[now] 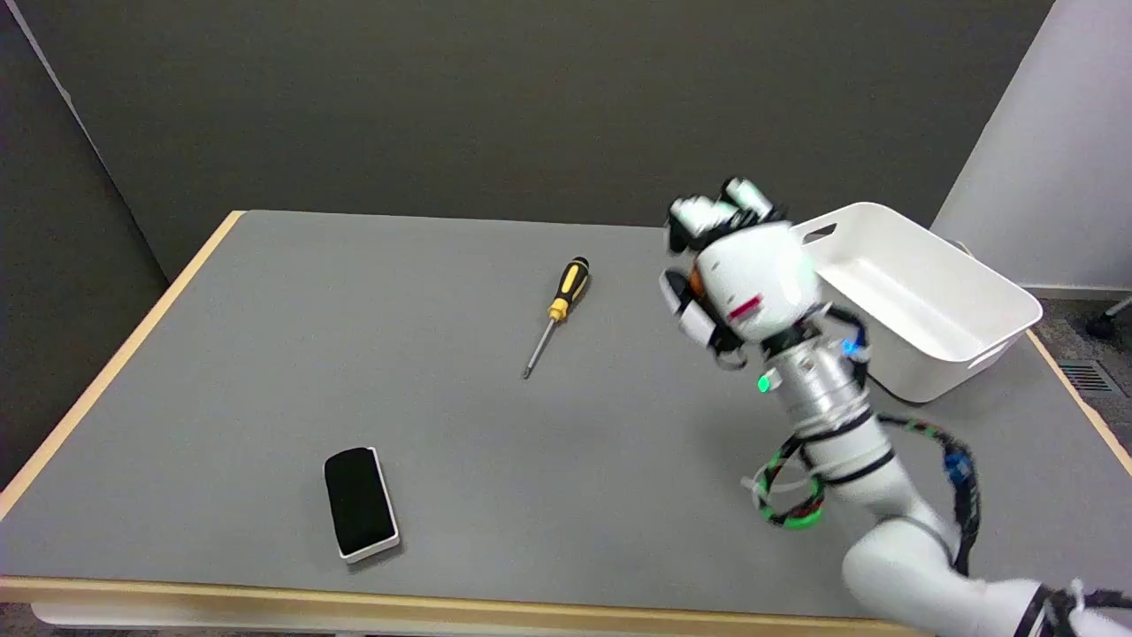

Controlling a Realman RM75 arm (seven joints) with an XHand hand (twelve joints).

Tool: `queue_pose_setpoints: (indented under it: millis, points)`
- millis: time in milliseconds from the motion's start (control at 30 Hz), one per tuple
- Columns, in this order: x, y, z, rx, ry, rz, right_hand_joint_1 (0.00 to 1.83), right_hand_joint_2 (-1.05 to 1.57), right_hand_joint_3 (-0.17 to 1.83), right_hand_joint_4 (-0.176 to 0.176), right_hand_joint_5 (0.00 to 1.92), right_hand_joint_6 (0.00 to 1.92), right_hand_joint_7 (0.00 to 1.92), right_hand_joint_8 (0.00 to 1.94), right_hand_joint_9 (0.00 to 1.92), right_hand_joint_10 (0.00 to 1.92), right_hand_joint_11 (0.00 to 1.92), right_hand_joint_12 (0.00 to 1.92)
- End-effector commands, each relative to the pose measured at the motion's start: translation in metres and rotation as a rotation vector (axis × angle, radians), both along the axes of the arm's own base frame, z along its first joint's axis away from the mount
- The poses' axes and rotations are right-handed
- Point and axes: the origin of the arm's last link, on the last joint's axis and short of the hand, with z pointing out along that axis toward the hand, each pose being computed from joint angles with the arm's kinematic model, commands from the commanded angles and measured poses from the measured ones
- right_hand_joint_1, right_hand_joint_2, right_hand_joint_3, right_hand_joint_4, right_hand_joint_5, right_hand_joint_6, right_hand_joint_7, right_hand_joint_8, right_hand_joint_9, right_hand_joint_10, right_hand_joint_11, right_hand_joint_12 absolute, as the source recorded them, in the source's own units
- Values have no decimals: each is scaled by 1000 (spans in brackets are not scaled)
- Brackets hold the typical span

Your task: Place mango into white box.

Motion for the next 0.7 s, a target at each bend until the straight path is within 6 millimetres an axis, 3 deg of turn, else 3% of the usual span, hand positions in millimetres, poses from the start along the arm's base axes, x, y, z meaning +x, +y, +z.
queue_pose_setpoints:
  millis: [33, 100, 267, 367, 567, 700]
  points:
    - [92, -14, 115, -329, 156, 196, 1110, 1250, 288, -176, 489, 1690, 560, 1762, 919, 1921, 342, 1603]
    - [86, -18, 147, -402, 106, 156, 1116, 1248, 273, -176, 500, 1674, 572, 1735, 889, 1921, 392, 1612]
    - [71, -30, 202, -500, 43, 65, 1112, 1270, 241, -176, 483, 1693, 562, 1741, 869, 1921, 464, 1902]
    - [59, -42, 236, -546, -49, 11, 1110, 1271, 244, -176, 483, 1693, 558, 1746, 847, 1921, 466, 1920]
    - [24, -63, 277, -603, -151, -123, 1109, 1275, 236, -176, 483, 1694, 557, 1745, 842, 1921, 435, 1921]
    - [5, -71, 289, -613, -205, -182, 1104, 1286, 226, -176, 472, 1705, 546, 1758, 822, 1921, 320, 1921]
